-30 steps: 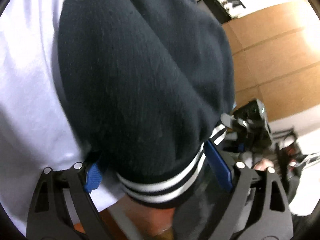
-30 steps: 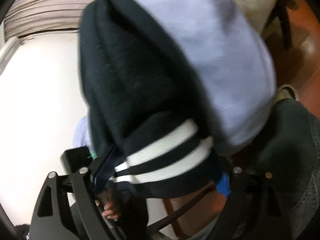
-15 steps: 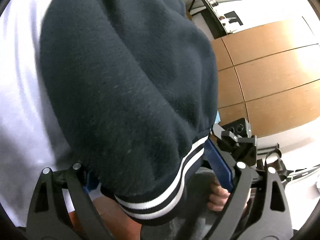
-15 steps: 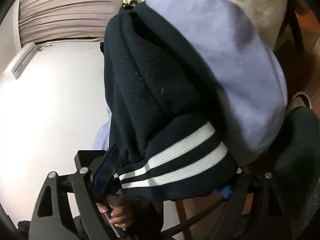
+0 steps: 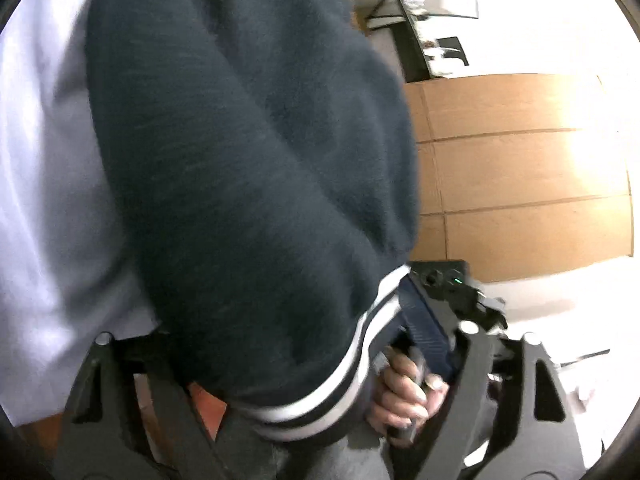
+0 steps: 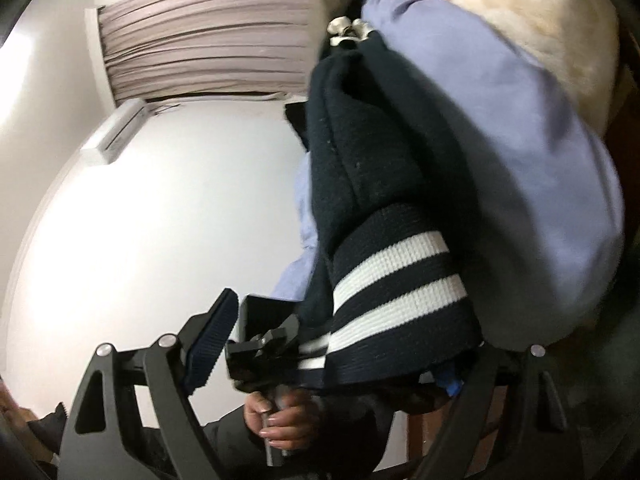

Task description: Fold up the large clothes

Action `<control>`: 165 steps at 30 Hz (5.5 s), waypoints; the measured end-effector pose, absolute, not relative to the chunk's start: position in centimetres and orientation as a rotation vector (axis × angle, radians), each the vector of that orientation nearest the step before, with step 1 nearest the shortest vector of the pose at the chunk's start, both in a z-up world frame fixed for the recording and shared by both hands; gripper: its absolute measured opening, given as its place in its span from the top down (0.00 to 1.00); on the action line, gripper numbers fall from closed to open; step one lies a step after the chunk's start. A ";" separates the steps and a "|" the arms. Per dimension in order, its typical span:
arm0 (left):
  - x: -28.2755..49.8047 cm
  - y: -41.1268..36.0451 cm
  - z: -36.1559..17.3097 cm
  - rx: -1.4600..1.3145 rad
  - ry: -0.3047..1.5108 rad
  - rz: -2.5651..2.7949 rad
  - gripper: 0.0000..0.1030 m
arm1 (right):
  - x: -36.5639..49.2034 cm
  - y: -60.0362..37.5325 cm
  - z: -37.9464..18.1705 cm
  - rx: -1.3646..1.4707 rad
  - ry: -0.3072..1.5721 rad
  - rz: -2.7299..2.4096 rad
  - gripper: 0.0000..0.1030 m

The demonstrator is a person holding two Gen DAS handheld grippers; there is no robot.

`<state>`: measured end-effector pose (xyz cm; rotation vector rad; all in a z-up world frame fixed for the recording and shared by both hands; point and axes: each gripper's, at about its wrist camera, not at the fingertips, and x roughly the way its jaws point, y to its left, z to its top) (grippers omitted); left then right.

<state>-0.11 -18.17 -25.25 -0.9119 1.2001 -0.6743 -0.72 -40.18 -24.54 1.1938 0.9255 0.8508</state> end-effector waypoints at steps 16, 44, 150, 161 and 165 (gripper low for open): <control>3.7 -16.7 -17.9 -1.044 0.998 -0.865 0.57 | -2.4 -42.5 -26.2 1.355 0.920 0.587 0.15; 0.8 -15.5 -25.2 -0.614 1.210 -0.597 0.32 | 1.8 -38.0 -26.8 1.014 1.099 0.532 0.29; 35.2 1.6 -17.7 -1.219 0.995 -0.590 0.41 | 26.9 -20.8 -3.7 0.258 1.020 0.396 0.55; 31.7 2.3 -15.2 -0.902 0.982 -0.454 0.41 | 36.9 -14.6 -10.1 0.143 1.096 0.384 0.63; 29.5 2.8 -15.2 -0.770 0.963 -0.366 0.41 | 41.4 -13.5 -12.6 0.124 1.122 0.334 0.63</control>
